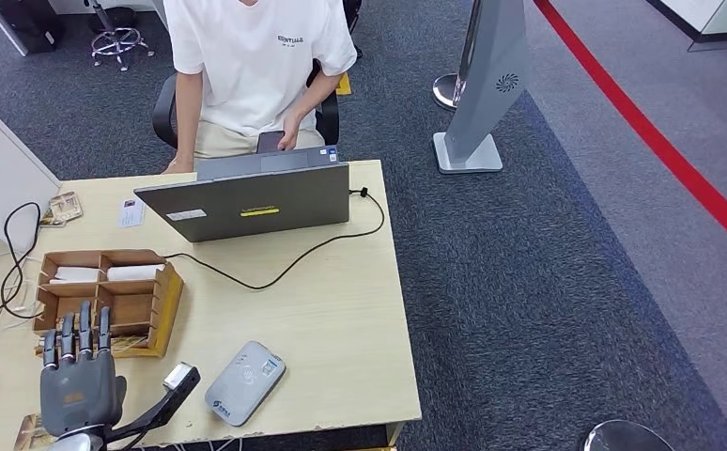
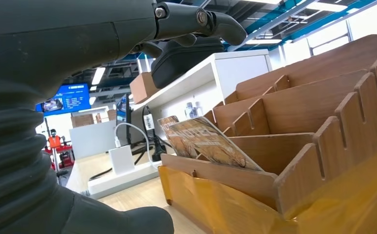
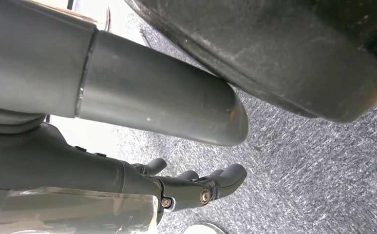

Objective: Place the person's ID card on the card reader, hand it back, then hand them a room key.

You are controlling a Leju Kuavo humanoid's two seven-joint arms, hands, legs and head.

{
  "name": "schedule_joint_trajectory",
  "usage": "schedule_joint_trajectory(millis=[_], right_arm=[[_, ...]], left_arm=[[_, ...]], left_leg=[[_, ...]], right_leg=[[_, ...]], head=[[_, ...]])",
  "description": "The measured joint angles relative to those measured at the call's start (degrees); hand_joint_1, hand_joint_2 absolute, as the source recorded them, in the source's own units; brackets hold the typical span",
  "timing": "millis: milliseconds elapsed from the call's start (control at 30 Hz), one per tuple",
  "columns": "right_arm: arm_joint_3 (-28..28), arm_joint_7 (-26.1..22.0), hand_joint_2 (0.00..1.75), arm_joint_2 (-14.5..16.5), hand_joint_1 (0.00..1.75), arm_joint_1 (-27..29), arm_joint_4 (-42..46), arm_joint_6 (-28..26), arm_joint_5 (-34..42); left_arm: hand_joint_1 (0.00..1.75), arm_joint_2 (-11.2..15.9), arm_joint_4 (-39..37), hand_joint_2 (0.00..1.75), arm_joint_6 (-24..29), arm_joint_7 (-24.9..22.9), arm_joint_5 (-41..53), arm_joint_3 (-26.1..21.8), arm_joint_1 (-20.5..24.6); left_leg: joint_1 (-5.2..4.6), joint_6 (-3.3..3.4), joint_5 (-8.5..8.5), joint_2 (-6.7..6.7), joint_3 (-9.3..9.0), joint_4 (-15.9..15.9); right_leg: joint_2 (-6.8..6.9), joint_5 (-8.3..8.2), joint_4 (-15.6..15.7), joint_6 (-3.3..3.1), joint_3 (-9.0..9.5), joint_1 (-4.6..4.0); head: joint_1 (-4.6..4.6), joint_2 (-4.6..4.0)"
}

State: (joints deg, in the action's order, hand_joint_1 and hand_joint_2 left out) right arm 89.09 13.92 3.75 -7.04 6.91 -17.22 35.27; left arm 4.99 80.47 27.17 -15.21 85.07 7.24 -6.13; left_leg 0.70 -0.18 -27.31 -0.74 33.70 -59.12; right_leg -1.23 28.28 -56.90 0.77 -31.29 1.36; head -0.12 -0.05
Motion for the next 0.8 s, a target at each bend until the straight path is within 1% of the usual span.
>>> schedule_joint_trajectory(millis=[233,400,533,700,800], right_arm=[[0.03,0.01,0.00,-0.01,0.00,-0.02,-0.01,0.16,-0.43],[0.04,0.06,0.00,-0.01,0.00,-0.09,0.00,0.54,-1.19],[0.04,0.20,0.00,-0.01,0.00,-0.18,0.00,0.80,-1.72],[0.04,0.28,0.00,-0.01,0.00,-0.27,-0.01,0.85,-2.25],[0.04,0.39,0.00,-0.01,0.00,-0.31,0.00,0.85,-2.27]], left_arm=[[0.00,-0.59,-1.99,1.75,0.30,0.18,0.02,-0.03,1.51],[0.00,-1.03,-3.51,1.75,0.34,0.37,0.02,-0.05,3.67],[0.00,-1.10,-4.73,1.75,0.44,0.37,0.00,-0.42,5.33],[0.01,-1.10,-5.62,1.75,0.58,0.38,-0.02,-1.21,6.27],[1.32,-1.10,-5.85,1.75,0.56,0.48,-0.02,-1.42,6.49]], left_leg=[[0.00,0.00,0.00,-0.01,0.01,0.00],[0.00,0.00,0.00,-0.01,0.00,0.00],[0.00,0.00,0.02,-0.01,0.00,0.00],[0.00,0.00,0.02,-0.01,0.01,0.00],[0.00,0.00,0.02,-0.01,0.01,0.00]], right_leg=[[0.00,0.00,0.00,0.00,-0.01,0.00],[0.01,0.00,0.00,0.00,0.00,0.00],[0.01,-0.01,-0.01,-0.01,0.01,0.00],[0.00,-0.01,-0.01,-0.01,0.00,0.00],[0.00,-0.01,0.00,-0.01,0.00,0.00]], head=[[-0.01,0.01],[0.00,0.01],[-0.01,0.01],[-0.01,0.01],[0.00,0.01]])
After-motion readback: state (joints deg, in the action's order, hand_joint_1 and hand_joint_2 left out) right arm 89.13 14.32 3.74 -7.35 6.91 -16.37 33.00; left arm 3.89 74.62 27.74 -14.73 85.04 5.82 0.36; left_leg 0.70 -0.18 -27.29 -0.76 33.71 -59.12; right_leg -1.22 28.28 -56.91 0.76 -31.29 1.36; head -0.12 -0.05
